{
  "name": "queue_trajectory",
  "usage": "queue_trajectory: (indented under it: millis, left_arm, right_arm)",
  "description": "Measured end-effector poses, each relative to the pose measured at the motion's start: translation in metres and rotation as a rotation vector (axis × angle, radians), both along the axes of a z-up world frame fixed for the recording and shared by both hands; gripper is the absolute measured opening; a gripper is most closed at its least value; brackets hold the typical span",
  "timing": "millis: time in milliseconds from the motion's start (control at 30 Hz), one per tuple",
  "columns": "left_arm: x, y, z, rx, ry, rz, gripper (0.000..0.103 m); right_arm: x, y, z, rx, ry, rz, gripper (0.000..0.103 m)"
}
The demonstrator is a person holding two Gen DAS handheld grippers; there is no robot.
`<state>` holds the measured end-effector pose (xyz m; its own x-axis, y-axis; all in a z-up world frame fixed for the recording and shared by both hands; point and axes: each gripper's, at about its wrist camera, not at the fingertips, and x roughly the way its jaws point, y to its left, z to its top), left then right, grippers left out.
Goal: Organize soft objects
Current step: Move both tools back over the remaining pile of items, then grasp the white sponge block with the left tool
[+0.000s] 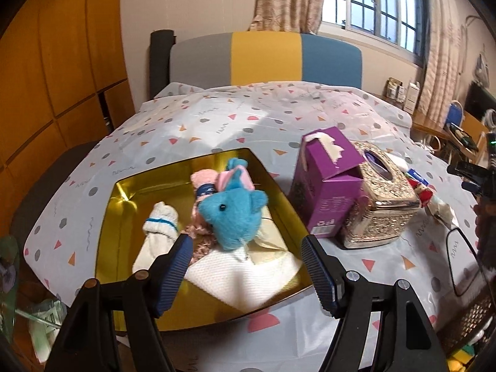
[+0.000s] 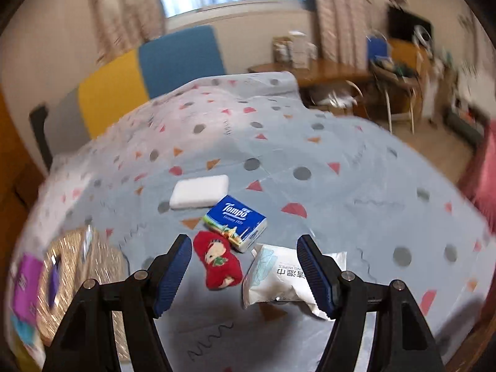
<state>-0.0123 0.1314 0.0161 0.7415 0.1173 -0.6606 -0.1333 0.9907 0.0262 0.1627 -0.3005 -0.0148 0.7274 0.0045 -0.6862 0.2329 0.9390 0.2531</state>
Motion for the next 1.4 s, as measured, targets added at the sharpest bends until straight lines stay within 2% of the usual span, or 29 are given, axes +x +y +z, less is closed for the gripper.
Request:
queue_trajectory:
  millis: [300,500,733,867,1067,1133,1233,1333,1400]
  left_arm:
    - [0.005,-0.021,-0.005,0.002,0.023,-0.059,0.073]
    - [0.009,-0.032,-0.003,0.012,0.024,-0.094,0.073]
    - [0.014,-0.053,0.016,0.009,-0.019,-0.177,0.073]
    - [0.026,-0.075,0.034,0.004,-0.048,-0.250,0.073]
    - [0.053,-0.123,0.061,-0.033,-0.071,-0.375,0.073]
    - [0.067,-0.141,0.067,-0.065,-0.054,-0.425,0.073]
    - [0.099,-0.169,0.073,-0.109,0.015,-0.441,0.073]
    - [0.149,-0.203,0.072,-0.182,0.141,-0.450,0.074]
    - [0.174,-0.223,0.069,-0.210,0.187,-0.462,0.082]
  right_arm:
    - [-0.001,-0.021,-0.016,0.160,0.066,-0.054,0.072]
    - [-0.005,-0.041,-0.026,0.264,0.078,-0.128,0.072]
    - [-0.017,-0.068,-0.036,0.421,0.061,-0.225,0.072]
    - [-0.023,-0.077,-0.037,0.465,0.036,-0.268,0.072]
    - [-0.023,-0.079,-0.037,0.499,0.024,-0.258,0.072]
    - [-0.024,-0.080,-0.036,0.512,0.012,-0.255,0.072]
    - [-0.024,-0.080,-0.037,0.534,0.006,-0.244,0.072]
    - [-0.022,-0.077,-0.037,0.548,0.011,-0.213,0.072]
    - [-0.020,-0.072,-0.036,0.549,0.010,-0.183,0.072]
